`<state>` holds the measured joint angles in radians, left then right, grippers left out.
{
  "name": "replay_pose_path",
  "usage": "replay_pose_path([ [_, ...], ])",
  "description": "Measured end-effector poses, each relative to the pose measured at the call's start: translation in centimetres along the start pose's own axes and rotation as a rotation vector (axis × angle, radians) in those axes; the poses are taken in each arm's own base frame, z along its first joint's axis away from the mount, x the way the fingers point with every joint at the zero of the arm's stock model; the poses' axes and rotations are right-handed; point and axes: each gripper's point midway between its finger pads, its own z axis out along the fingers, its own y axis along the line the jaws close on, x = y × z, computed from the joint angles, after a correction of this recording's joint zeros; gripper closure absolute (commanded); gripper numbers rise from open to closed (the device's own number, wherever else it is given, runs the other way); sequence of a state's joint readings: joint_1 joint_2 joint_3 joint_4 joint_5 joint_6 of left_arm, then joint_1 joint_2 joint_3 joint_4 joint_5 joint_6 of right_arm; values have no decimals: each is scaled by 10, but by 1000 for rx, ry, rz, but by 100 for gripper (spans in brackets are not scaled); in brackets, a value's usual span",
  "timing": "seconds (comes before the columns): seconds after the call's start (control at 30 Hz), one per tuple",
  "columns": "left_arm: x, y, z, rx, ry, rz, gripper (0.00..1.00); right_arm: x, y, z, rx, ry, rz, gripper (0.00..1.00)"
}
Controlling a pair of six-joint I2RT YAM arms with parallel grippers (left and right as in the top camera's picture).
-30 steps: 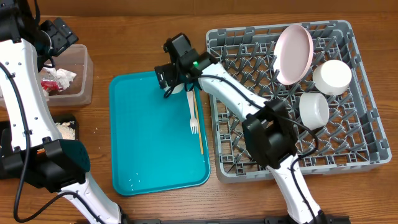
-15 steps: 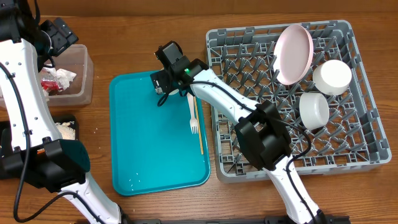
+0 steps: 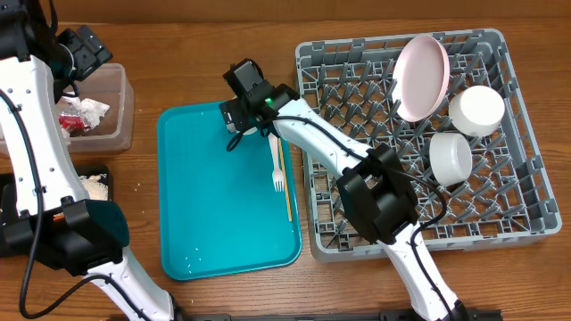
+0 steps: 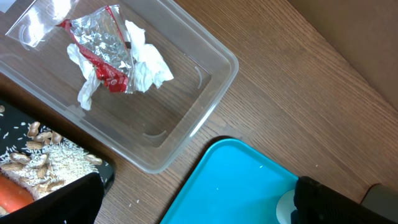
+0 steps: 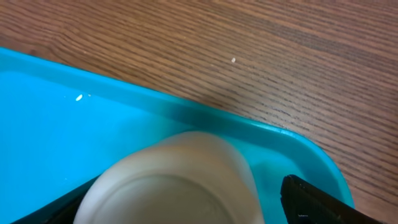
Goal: Sort waste into correct bins and load items into the dishwasher rack
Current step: 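Close the right gripper on the white cup rim, then lift the cup and carry it right into the back of the rack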
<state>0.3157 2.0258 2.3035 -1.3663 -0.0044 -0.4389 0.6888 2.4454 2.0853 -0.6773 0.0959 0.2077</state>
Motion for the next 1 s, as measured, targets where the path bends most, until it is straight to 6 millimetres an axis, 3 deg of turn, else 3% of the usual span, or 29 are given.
replay_pose_path([
  [0.3,0,0,0,0,0,0,0,-1,1,0,-4,-3,0,22],
  [0.73,0,0,0,0,0,0,0,-1,1,0,-4,-5,1,30],
  [1.0,0,0,0,0,0,0,0,-2,1,-1,-4,-6,1,49],
])
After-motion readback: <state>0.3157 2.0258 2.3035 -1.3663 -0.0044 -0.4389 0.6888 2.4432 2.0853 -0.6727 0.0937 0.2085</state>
